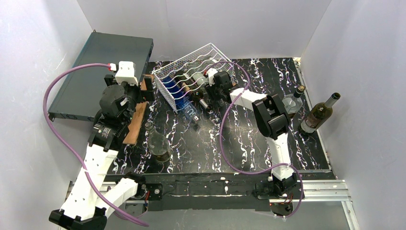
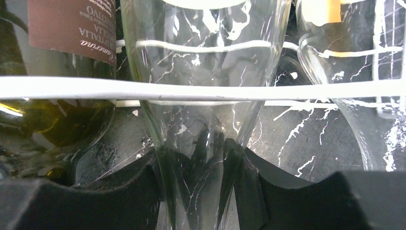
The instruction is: Put the wine bottle on the wine rack
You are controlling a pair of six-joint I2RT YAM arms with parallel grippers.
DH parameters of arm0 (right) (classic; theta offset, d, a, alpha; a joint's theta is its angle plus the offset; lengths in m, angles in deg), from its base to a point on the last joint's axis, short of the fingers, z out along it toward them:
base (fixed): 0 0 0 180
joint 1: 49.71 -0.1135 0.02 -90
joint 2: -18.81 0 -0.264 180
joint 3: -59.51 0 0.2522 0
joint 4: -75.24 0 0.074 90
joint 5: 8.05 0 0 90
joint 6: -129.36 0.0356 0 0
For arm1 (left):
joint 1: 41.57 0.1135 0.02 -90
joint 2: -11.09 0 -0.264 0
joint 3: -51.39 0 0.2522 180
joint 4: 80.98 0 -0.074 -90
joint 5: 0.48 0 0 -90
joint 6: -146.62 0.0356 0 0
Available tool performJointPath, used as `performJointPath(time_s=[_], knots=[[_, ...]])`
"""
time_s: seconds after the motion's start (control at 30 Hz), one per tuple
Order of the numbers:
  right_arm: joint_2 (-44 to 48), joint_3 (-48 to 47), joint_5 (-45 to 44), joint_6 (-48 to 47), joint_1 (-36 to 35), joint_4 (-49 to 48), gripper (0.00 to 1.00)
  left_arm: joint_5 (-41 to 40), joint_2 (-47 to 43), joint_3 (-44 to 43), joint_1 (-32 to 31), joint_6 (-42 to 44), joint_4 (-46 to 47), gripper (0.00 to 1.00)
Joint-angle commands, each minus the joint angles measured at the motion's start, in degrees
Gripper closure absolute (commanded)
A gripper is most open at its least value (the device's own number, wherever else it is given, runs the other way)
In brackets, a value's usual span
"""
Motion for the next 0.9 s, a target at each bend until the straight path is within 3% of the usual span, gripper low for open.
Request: performJointPath(time_s=[0.0, 0.13, 0.23, 0.53, 0.67, 0.87], knots=[[2.4, -5.8, 0.8, -0.6, -0.2, -13.0, 0.99, -0.5, -0.8, -0.2, -0.2, 0.4, 1.1, 0.01], [2.2, -5.5, 0.8, -0.6, -0.2, -13.0, 0.89, -0.4, -0.8, -0.3, -0.2, 0.3, 1.1, 0.01], [2.1, -5.4, 0.3, -0.4, -0.2, -12.8, 0.71, -0.2, -0.7, -0.3, -0.1, 0.3, 1.0, 0.01], [3.5, -3.4, -0.2, 0.0, -0.2, -12.5, 0.34, -0.1, -0.8, -0.1, -0.1, 0.2, 1.2, 0.01], [4.3, -2.4, -0.1, -0.3, -0.2, -12.6, 0.26, 0.1, -0.8, -0.2, -0.1, 0.1, 1.2, 0.01], [5.7, -1.7, -0.3, 0.2, -0.2, -11.4, 0.24, 0.1, -0.9, -0.1, -0.1, 0.1, 1.2, 0.01]])
